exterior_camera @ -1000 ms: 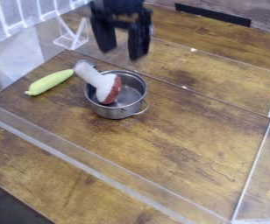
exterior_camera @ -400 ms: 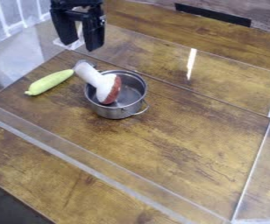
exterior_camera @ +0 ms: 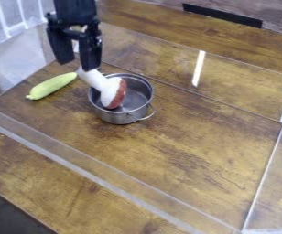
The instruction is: Move the green spoon to the right
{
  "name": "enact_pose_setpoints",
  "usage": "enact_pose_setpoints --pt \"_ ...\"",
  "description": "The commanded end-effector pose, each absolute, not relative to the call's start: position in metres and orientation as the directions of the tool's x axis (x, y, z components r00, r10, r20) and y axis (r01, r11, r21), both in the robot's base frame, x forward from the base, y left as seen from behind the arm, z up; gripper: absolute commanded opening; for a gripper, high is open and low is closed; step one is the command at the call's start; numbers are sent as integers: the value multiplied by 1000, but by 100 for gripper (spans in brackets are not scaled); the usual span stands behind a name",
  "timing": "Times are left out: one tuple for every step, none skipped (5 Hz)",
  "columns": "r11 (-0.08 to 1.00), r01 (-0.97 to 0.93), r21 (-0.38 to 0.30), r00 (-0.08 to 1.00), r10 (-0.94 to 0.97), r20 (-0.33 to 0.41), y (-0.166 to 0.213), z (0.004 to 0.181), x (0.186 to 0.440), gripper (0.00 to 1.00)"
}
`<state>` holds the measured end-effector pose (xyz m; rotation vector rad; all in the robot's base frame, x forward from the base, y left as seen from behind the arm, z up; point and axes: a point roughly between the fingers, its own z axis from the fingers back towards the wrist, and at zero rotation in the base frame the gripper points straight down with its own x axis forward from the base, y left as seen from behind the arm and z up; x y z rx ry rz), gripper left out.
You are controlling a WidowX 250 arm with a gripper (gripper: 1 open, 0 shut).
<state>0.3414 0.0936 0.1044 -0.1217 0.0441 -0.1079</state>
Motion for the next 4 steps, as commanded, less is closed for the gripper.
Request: enact_pose_setpoints --pt "986 135 -95 991 -134 18 112 130 342 100" --pt "980 174 -95 985 -174 15 123 132 344 100" --pt "975 197 -102 980 -198 -1 125 131 351 100" --pt "968 229 -104 973 -231 -7 133 133 359 100"
